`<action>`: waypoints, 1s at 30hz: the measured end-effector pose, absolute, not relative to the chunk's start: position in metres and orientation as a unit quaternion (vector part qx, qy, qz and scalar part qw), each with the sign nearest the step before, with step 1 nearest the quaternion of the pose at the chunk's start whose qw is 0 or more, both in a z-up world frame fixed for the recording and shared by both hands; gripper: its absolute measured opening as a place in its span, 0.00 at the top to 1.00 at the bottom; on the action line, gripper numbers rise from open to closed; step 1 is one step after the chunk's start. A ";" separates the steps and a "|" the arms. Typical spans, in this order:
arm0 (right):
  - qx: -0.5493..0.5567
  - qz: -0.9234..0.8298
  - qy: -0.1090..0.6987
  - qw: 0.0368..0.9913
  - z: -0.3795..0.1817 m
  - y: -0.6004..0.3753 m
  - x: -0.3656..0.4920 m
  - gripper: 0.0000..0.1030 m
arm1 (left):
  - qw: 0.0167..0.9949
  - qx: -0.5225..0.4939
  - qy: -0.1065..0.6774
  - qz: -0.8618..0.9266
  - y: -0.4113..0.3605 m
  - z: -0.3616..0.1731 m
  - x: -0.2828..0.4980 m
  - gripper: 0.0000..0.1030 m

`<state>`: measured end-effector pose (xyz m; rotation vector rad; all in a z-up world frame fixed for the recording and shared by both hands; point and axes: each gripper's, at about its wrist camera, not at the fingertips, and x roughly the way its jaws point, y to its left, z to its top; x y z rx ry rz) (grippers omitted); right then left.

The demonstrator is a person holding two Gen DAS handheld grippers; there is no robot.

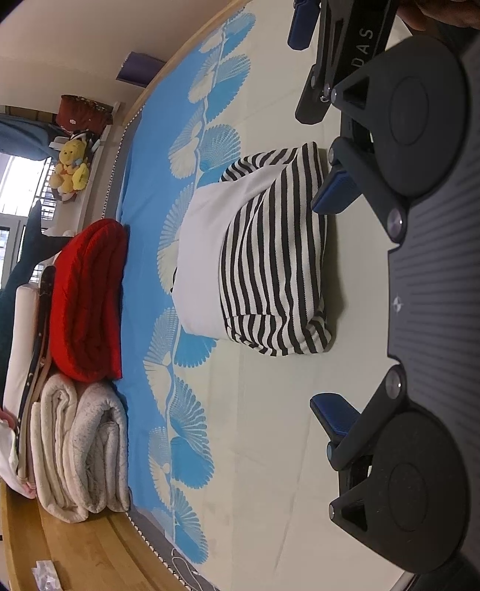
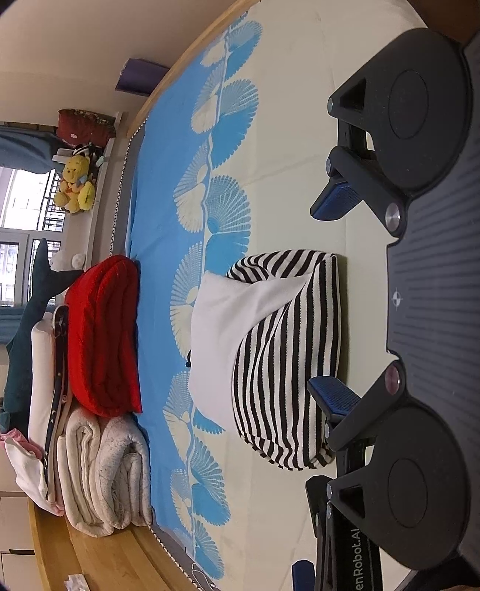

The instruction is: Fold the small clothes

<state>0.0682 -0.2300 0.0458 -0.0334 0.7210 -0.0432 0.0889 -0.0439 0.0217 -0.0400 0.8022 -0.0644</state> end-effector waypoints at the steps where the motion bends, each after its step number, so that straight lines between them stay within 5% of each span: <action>1: -0.018 -0.022 0.353 0.935 0.046 -0.229 0.068 0.11 | 0.920 -0.020 0.390 -0.031 -0.044 0.021 0.089 0.00; 30: -0.018 -0.023 0.359 0.933 0.042 -0.231 0.070 0.11 | 0.918 -0.021 0.394 -0.032 -0.046 0.018 0.090 0.00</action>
